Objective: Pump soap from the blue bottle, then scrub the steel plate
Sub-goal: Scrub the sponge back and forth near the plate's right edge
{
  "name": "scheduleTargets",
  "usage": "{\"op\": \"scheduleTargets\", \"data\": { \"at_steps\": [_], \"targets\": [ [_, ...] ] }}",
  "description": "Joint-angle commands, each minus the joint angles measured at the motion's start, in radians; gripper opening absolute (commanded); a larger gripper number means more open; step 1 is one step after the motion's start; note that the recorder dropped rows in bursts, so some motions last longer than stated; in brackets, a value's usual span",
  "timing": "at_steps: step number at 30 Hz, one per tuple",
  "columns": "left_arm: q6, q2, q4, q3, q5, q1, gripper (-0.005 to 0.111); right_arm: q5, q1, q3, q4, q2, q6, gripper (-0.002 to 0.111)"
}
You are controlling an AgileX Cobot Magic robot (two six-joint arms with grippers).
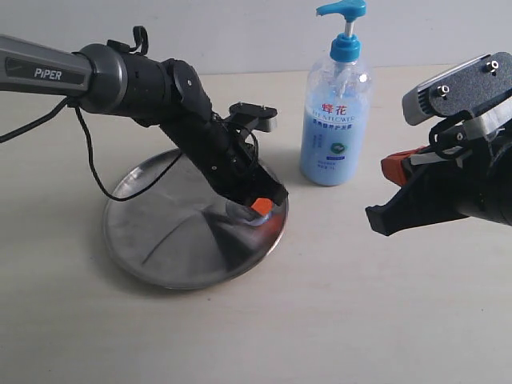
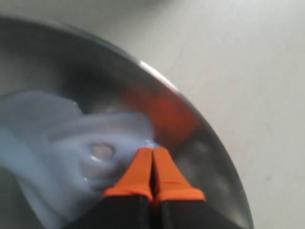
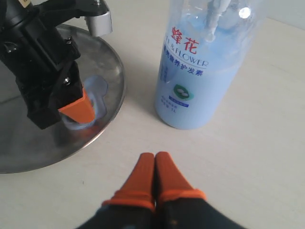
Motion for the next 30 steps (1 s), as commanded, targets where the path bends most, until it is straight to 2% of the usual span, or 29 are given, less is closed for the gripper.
{"op": "scheduleTargets", "data": {
  "at_steps": [1, 6, 15, 30],
  "targets": [
    [0.004, 0.008, -0.006, 0.008, -0.119, -0.003, 0.0, 0.002, 0.0, 0.003, -0.008, -0.007, -0.009, 0.0],
    [-0.021, 0.029, 0.06, 0.008, -0.13, -0.003, 0.0, 0.002, 0.0, 0.003, -0.006, -0.007, -0.009, 0.0],
    [-0.207, 0.046, 0.332, 0.008, -0.119, -0.003, 0.0, 0.002, 0.0, 0.003, -0.006, -0.007, -0.009, 0.0],
    [-0.187, 0.046, 0.38, 0.008, 0.053, -0.003, 0.0, 0.02, 0.0, 0.003, -0.006, -0.007, -0.009, 0.0]
  ]
}}
